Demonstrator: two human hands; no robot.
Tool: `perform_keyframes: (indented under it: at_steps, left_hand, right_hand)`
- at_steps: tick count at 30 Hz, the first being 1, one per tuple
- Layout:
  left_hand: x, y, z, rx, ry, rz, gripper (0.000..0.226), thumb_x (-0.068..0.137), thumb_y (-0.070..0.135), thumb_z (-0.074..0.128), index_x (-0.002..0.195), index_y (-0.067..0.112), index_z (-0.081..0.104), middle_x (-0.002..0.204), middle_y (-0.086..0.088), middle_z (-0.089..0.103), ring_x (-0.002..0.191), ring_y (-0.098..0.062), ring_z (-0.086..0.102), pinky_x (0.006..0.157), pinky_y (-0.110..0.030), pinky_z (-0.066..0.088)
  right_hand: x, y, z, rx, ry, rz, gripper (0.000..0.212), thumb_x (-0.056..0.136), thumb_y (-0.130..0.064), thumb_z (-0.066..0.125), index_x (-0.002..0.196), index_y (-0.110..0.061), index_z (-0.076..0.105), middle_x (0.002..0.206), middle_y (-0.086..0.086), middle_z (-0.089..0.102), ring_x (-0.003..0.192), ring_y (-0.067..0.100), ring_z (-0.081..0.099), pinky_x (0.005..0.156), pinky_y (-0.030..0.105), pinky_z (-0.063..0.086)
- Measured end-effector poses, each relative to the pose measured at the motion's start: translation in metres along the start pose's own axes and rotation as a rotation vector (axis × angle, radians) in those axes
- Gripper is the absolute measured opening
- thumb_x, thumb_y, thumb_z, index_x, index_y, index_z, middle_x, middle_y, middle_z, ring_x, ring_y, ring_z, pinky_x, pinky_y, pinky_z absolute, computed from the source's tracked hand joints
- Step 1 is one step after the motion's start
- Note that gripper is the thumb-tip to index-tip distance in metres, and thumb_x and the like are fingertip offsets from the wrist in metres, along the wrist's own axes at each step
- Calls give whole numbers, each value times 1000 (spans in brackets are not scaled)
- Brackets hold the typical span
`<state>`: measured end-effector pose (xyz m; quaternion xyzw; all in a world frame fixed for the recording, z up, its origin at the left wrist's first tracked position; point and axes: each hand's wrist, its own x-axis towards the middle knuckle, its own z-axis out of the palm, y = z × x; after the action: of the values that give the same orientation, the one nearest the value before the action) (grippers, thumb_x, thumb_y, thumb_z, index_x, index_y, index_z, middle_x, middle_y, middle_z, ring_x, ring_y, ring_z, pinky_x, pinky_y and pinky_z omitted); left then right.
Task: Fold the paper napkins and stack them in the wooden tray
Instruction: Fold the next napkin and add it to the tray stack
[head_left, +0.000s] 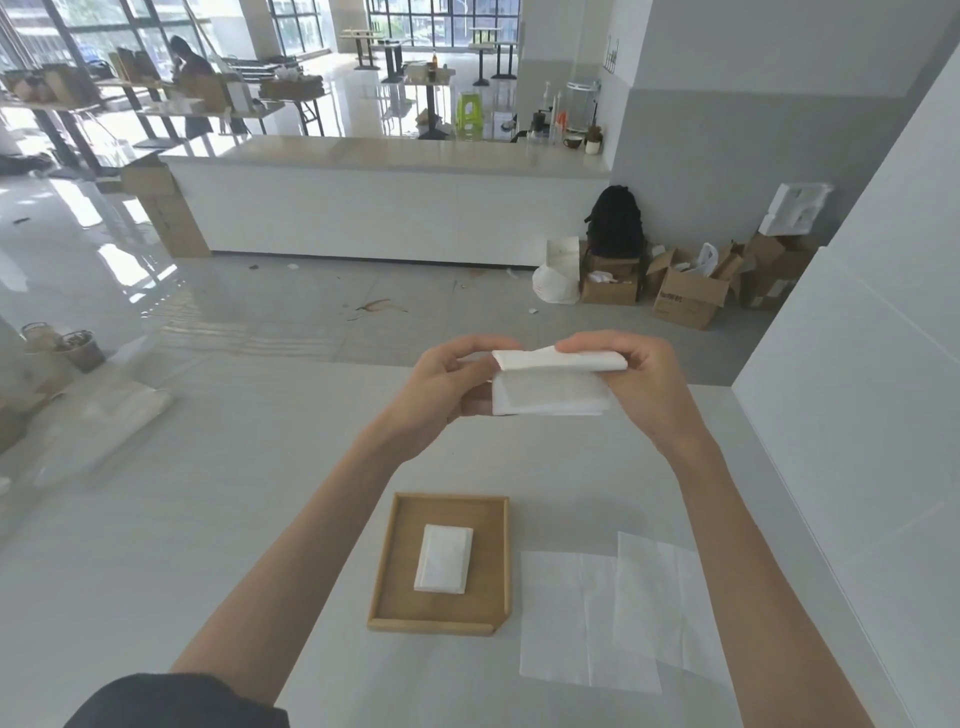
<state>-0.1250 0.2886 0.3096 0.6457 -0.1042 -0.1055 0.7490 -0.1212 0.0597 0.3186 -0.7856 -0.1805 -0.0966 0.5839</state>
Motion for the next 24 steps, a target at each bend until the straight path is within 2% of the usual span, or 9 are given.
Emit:
perform_keyframes:
  at_steps: [5,9,12,14,15,17,20,22,24]
  left_hand:
    - [1,4,6,-232,-12,-131,32,105,17,46,125,-3,61,109,-20,72,93,-33,74,77,-35,62]
    - [-2,9,10,-301,-18,-217,50,105,41,43,124,-1,62,108,-24,73,91,-40,74,77,-36,63]
    - [-1,4,11,-169,7,-129,31,103,17,52,125,-3,60,112,-20,71,91,-30,74,78,-33,63]
    - [0,1,10,-149,48,-99,31,100,7,55,128,-5,57,116,-21,69,90,-30,74,77,-35,63]
    - [0,0,10,-139,70,-87,31,100,6,56,129,-5,56,114,-20,70,90,-29,74,76,-35,63]
    - [-2,0,10,-103,99,-67,28,100,6,57,126,-2,57,109,-17,71,91,-28,73,74,-36,62]
    - [-5,-1,10,-55,118,-39,25,100,7,57,124,1,57,105,-15,73,92,-29,73,73,-37,63]
    - [-8,-2,9,-36,123,-31,23,100,8,57,123,2,57,103,-14,73,91,-29,73,73,-37,63]
    - [-10,-2,9,-16,126,-28,21,100,8,57,121,3,57,100,-14,73,89,-27,73,73,-38,63]
  right_hand:
    - [0,9,2,-130,43,-124,52,86,14,54,95,-32,76,100,-10,71,95,8,63,73,16,49]
    - [-1,17,2,-335,56,-265,51,83,18,53,103,-20,79,105,0,66,96,6,56,74,5,41]
    - [1,22,0,-410,70,-348,48,80,19,54,105,-13,79,107,5,67,98,10,58,77,8,43]
    - [-1,22,2,-418,83,-361,47,82,18,53,106,-12,79,111,7,69,102,12,59,79,12,45]
    - [-3,21,4,-364,107,-323,47,84,18,50,105,-12,79,112,5,69,105,12,60,83,14,47]
    - [-7,20,8,-27,167,-116,44,91,11,44,104,-14,78,115,5,72,109,16,64,88,25,51]
    - [-12,16,16,479,146,291,30,106,-30,42,122,-23,66,124,6,69,109,18,66,84,33,56]
    - [-14,17,21,449,85,420,46,99,-54,48,129,-22,61,126,5,66,113,20,66,89,40,59]
    - [-14,19,27,391,72,436,42,96,-46,58,125,-15,64,120,6,67,112,21,66,91,42,60]
